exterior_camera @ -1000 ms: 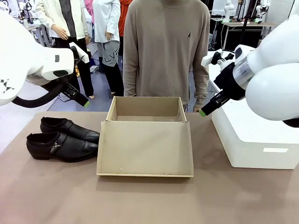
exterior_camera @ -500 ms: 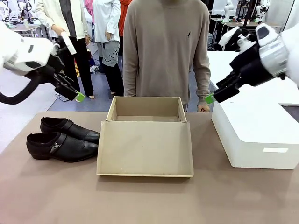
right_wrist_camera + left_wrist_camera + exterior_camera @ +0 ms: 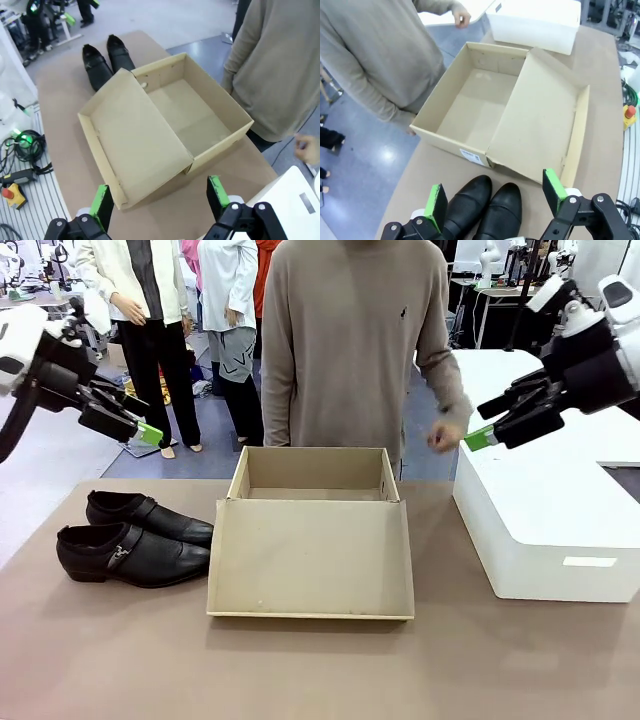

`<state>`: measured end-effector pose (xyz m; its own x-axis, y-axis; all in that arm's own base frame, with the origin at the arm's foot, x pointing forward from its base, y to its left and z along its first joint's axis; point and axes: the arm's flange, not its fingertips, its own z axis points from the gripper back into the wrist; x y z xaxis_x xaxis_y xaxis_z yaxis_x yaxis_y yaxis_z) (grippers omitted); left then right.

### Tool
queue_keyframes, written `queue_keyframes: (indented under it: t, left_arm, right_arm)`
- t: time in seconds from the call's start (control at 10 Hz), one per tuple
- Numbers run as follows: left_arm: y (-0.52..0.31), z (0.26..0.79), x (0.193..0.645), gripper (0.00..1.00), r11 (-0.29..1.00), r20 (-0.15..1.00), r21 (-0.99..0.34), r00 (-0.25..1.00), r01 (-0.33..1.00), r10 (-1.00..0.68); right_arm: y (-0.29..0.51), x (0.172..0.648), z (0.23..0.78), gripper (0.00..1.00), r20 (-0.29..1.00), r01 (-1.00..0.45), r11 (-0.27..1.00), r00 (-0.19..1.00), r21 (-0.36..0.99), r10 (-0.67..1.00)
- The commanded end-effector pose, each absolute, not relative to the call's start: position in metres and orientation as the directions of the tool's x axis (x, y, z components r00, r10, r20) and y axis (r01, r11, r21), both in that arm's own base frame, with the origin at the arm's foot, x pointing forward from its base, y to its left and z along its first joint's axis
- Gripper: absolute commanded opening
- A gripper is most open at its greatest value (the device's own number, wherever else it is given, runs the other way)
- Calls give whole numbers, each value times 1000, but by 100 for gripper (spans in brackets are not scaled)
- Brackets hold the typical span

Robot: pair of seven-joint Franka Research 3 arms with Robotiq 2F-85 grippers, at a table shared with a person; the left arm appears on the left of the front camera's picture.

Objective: Pack the shoes into the box.
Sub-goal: Place one shoe of the Shoes into the Shoes Box.

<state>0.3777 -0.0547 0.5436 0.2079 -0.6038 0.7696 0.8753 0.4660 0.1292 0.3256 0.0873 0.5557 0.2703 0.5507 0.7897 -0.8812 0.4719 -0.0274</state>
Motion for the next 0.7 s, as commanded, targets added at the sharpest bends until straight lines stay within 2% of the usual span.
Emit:
queue_keyframes:
  t: [0.0,0.1,0.2,0.3,0.6]
  left_arm:
    - [-49,544,385,100,457,780,119,202,882,-593]
    - [-48,545,386,100,489,787,118,219,864,-577]
    - [-51,544,379,100,467,778,119,210,876,-592]
    - [-51,544,379,100,467,778,119,210,876,-592]
    - [-51,544,379,100,467,778,119,210,876,-592]
  right_arm:
    - [80,315,537,100,818,-906,423,233,-15,527]
    - [81,315,536,100,816,-908,419,238,-5,527]
    - [82,317,535,100,806,-902,431,259,5,533]
    - [83,324,555,100,802,-892,452,267,-4,534]
    - [83,324,555,100,802,-892,452,267,-4,534]
